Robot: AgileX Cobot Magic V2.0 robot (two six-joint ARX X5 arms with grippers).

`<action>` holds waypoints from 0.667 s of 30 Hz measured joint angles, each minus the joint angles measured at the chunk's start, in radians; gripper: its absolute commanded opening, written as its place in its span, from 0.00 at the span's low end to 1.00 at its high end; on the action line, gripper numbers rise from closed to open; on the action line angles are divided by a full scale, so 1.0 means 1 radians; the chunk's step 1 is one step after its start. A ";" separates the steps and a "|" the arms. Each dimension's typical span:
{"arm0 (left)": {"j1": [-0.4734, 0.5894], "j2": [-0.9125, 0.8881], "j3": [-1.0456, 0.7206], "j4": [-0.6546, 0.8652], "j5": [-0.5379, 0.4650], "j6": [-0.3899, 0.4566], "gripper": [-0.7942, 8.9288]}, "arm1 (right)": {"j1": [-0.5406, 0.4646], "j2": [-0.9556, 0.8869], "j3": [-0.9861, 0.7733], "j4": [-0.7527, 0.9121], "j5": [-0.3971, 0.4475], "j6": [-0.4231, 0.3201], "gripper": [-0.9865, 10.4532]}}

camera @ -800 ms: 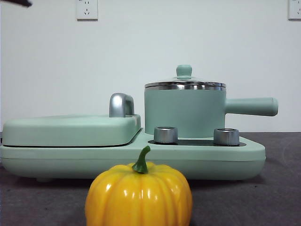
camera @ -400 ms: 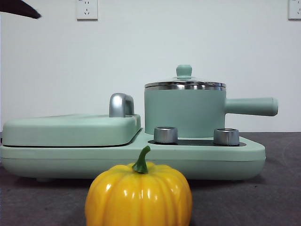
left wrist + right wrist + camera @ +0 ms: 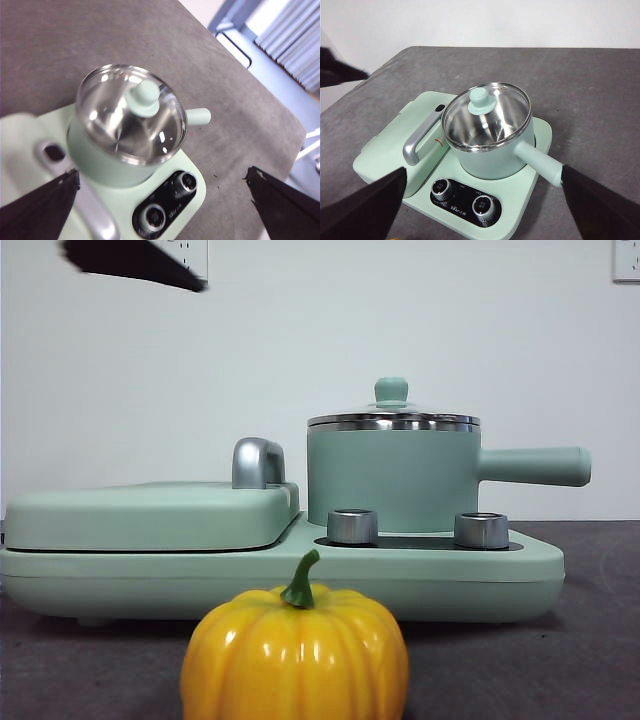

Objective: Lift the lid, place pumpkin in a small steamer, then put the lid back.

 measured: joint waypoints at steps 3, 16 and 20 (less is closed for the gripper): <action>-0.040 0.110 0.105 -0.031 -0.026 0.042 0.61 | 0.000 0.000 0.000 0.000 0.000 0.000 0.52; -0.174 0.457 0.345 0.011 -0.223 0.244 0.61 | 0.000 0.000 0.000 0.000 0.000 0.001 0.52; -0.194 0.512 0.347 0.083 -0.224 0.265 0.61 | 0.000 0.000 0.000 0.000 0.000 0.001 0.52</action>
